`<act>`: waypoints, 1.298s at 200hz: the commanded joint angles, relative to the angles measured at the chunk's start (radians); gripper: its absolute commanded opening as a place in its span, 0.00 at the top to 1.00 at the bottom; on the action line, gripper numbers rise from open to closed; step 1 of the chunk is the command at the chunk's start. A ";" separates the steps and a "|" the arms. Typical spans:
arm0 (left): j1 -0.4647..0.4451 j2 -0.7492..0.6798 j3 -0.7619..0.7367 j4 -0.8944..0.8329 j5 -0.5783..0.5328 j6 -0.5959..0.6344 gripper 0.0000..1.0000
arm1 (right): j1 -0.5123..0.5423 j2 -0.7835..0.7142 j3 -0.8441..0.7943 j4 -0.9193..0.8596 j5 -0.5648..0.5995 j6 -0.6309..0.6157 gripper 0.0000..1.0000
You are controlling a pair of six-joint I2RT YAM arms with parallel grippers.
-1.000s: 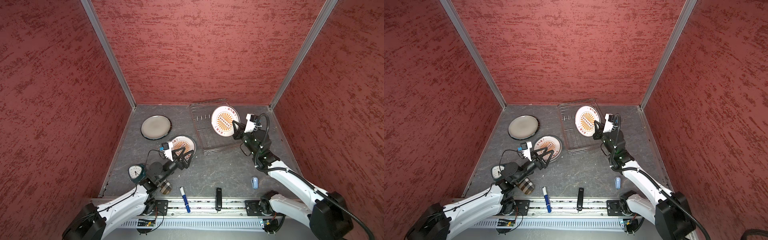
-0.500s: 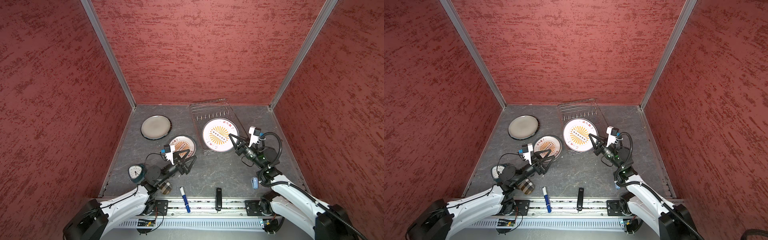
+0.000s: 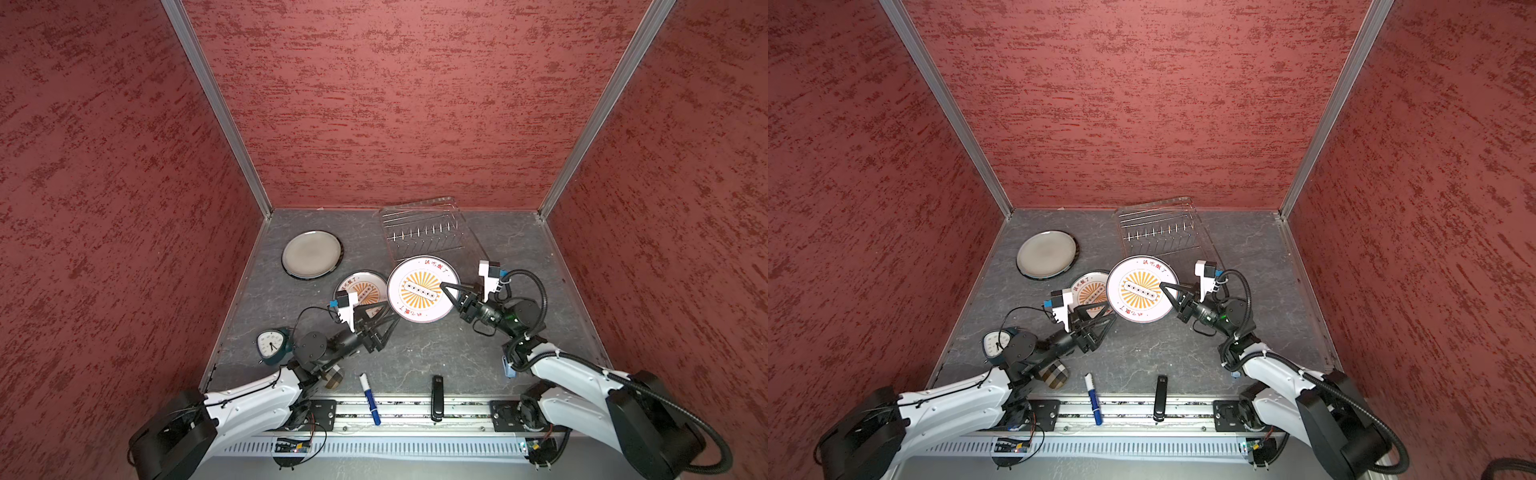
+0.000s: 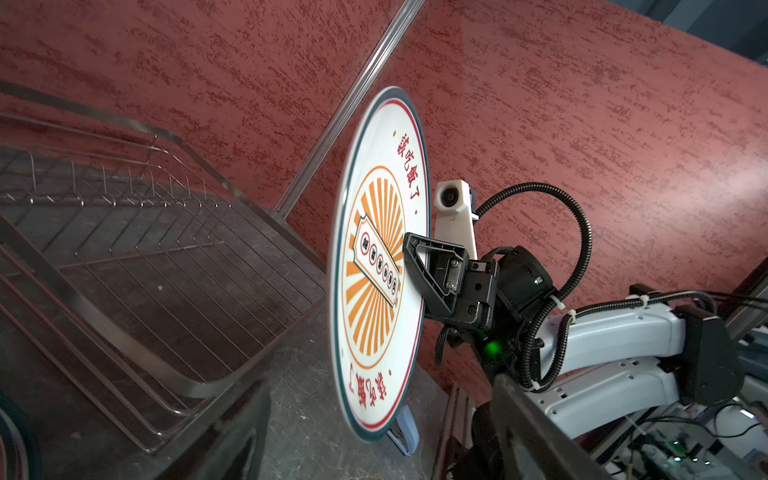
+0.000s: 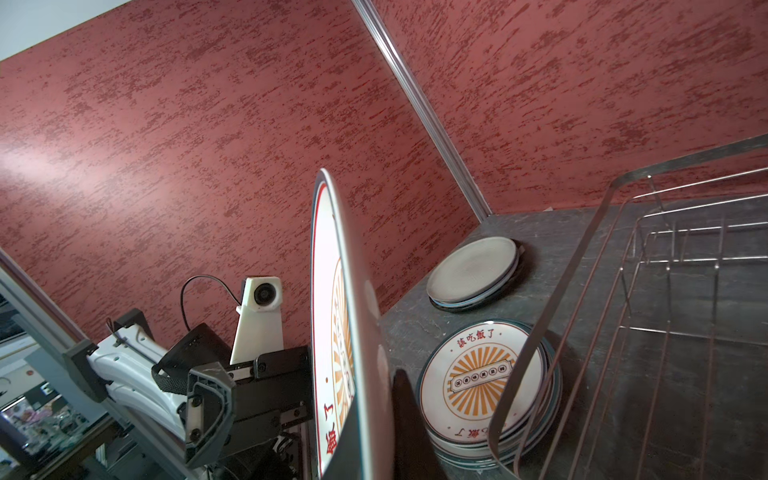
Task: Unload the plates from the dish rack
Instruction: 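Carry the sunburst plate toward the left gripper while the left gripper grasps its rim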
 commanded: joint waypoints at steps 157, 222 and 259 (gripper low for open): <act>-0.023 0.153 0.088 0.047 -0.026 -0.009 0.93 | 0.059 0.047 -0.002 0.126 0.099 -0.104 1.00; -0.023 0.161 0.086 0.045 -0.044 -0.023 1.00 | 0.094 0.079 0.012 0.112 0.100 -0.152 1.00; -0.023 0.155 0.077 0.041 -0.066 -0.038 1.00 | 0.098 0.106 0.030 0.110 0.066 -0.149 0.85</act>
